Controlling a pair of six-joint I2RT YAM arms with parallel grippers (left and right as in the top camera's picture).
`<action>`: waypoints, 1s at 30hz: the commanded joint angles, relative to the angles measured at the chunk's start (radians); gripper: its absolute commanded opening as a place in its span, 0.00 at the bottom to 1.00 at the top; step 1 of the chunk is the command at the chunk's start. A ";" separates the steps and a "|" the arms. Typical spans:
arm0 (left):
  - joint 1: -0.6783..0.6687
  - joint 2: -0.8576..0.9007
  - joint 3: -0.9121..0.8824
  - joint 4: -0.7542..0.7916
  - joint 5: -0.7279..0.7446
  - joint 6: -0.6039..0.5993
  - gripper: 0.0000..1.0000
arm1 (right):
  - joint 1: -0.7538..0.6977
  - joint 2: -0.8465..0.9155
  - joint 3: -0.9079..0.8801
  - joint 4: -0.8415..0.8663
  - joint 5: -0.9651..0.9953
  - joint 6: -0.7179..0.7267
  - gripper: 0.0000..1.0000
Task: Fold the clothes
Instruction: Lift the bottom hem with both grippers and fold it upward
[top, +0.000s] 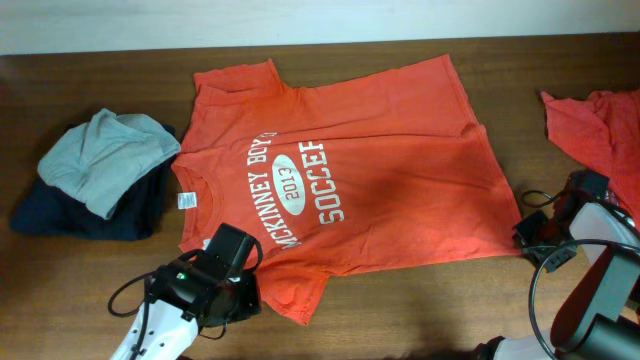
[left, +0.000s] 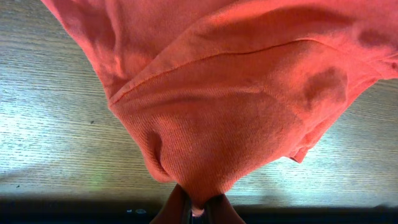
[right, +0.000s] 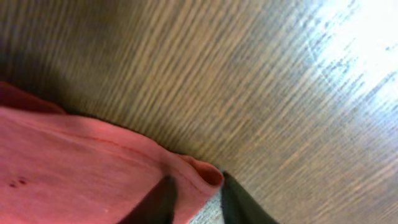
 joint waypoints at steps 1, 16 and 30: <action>-0.002 -0.011 0.021 0.002 -0.014 0.016 0.08 | -0.005 0.021 -0.030 0.011 -0.001 0.006 0.18; -0.002 -0.011 0.035 -0.027 0.061 0.022 0.06 | -0.006 -0.239 0.125 -0.224 -0.033 -0.023 0.04; -0.002 -0.069 0.177 -0.080 -0.122 0.042 0.01 | -0.005 -0.467 0.145 -0.215 -0.051 -0.024 0.04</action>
